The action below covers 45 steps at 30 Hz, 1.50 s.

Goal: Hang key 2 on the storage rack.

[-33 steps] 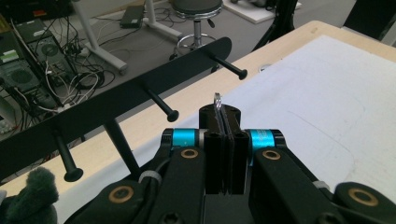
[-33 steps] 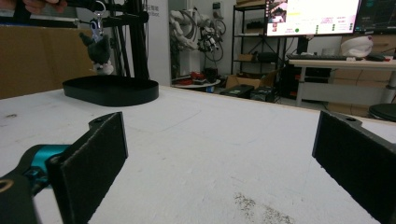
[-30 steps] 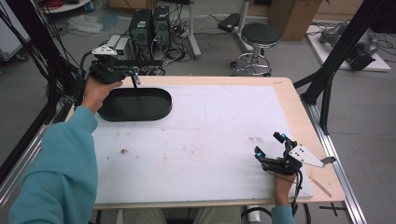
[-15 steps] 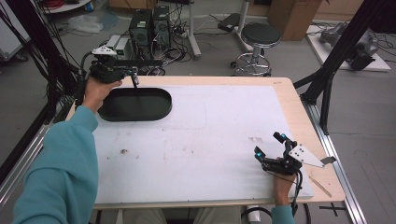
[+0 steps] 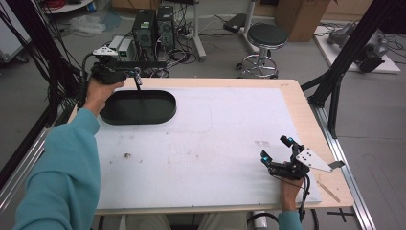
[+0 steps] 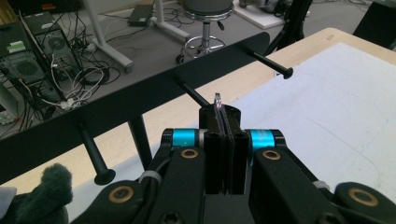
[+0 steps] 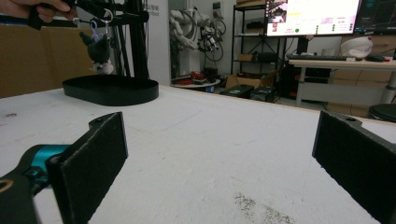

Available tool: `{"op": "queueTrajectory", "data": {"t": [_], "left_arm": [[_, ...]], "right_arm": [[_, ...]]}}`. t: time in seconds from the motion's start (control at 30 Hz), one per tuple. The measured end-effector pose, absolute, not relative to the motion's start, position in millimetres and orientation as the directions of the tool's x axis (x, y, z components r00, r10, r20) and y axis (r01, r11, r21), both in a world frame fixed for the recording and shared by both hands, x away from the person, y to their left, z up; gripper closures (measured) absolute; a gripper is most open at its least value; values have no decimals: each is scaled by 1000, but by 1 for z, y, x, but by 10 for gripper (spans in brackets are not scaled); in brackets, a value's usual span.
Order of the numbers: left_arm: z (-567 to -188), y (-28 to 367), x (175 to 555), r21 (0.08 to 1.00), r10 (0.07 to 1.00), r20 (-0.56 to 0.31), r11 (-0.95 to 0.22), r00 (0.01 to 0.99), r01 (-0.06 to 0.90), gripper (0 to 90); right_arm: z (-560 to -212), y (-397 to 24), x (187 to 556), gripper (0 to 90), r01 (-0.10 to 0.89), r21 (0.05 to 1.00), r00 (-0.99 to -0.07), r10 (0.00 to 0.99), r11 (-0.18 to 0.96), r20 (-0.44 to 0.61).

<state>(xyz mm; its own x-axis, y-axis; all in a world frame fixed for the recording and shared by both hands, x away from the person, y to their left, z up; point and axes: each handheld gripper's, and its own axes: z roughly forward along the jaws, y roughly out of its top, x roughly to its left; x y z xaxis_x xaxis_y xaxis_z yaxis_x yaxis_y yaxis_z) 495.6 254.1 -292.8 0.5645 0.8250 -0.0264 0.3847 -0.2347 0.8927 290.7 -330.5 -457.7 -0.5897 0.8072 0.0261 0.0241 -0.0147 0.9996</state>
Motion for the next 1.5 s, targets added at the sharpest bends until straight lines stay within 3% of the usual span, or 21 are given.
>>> {"op": "queueTrajectory", "data": {"t": [0.93,1.17,1.33,1.5], "left_arm": [[-291,252,505,892,833,-16,-238,553,384,875],[-288,256,503,901,843,-21,-217,538,376,838],[-287,257,502,909,850,-10,-212,527,359,765],[-286,252,500,902,858,7,-227,514,366,540]], "right_arm": [[-458,-330,291,25,24,1000,-590,807,-15,27],[-458,-330,291,25,24,1000,-590,807,-16,27],[-458,-330,291,25,23,1000,-590,807,-16,27],[-458,-330,291,25,24,1000,-590,807,-16,27]]}}
